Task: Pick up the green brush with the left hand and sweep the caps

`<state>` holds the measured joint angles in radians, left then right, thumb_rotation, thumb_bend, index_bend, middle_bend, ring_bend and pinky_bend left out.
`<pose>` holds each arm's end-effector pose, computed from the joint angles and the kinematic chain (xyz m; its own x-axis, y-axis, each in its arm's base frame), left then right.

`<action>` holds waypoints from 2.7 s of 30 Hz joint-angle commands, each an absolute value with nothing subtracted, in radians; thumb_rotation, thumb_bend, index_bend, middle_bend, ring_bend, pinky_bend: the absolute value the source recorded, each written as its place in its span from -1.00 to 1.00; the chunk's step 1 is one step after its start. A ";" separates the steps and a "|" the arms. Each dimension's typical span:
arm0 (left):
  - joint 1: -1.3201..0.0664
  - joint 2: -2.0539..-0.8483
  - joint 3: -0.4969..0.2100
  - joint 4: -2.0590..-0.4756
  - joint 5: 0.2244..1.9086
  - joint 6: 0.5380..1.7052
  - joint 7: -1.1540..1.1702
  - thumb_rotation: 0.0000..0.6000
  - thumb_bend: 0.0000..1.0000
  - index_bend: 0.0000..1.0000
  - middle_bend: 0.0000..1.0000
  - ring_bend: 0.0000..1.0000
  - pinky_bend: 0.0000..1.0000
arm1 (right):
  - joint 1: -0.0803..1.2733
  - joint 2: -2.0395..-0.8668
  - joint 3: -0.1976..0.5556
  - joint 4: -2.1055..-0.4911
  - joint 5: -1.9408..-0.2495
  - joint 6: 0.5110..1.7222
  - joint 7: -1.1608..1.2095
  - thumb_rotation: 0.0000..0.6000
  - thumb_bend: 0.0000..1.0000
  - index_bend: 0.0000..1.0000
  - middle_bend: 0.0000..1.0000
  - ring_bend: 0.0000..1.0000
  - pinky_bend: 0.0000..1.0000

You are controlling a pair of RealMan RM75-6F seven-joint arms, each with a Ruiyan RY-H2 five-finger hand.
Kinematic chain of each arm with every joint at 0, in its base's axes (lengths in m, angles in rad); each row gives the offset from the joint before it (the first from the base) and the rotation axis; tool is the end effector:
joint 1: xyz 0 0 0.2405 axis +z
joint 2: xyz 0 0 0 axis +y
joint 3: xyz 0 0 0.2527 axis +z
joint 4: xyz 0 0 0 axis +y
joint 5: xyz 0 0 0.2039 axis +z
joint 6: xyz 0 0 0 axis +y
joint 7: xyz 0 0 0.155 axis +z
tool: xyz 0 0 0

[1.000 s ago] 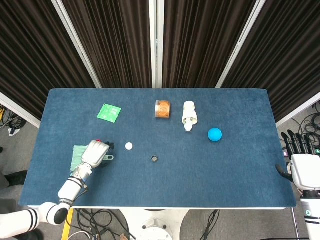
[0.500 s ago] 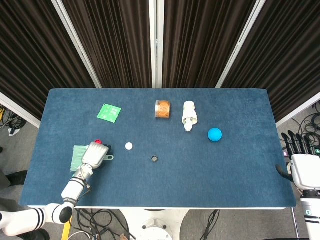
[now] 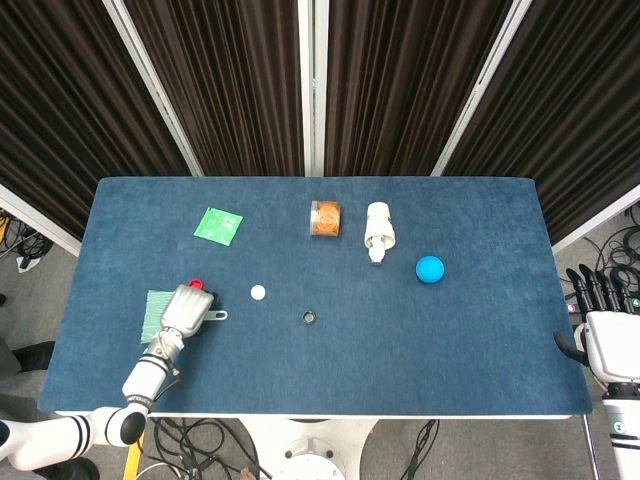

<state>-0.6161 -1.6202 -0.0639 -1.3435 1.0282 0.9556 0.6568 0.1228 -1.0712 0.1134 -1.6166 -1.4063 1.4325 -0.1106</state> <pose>-0.2286 0.3156 -0.0417 0.7087 0.3181 0.6297 0.7055 -0.3153 -0.6348 -0.3102 -0.2157 0.1864 0.5156 0.0228 0.8565 -0.8563 0.0495 0.5141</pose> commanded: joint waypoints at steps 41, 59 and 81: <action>-0.622 -1.719 -0.138 -0.650 1.478 1.154 -0.827 1.00 -0.02 0.13 0.22 0.54 0.90 | 0.095 -1.036 0.105 -1.691 -1.420 1.473 -0.128 1.00 -0.77 -1.00 -0.96 -1.00 -1.00; -0.678 -1.861 -0.077 -0.409 1.526 1.109 -1.022 1.00 -0.02 0.13 0.22 0.54 0.89 | 0.086 -1.026 0.102 -1.728 -1.400 1.471 -0.167 1.00 -0.77 -1.00 -0.95 -1.00 -1.00; -0.750 -1.919 -0.106 -0.574 1.512 1.087 -1.205 1.00 -0.02 0.13 0.22 0.54 0.88 | 0.077 -1.027 0.102 -1.702 -1.398 1.473 -0.129 1.00 -0.77 -1.00 -0.95 -1.00 -1.00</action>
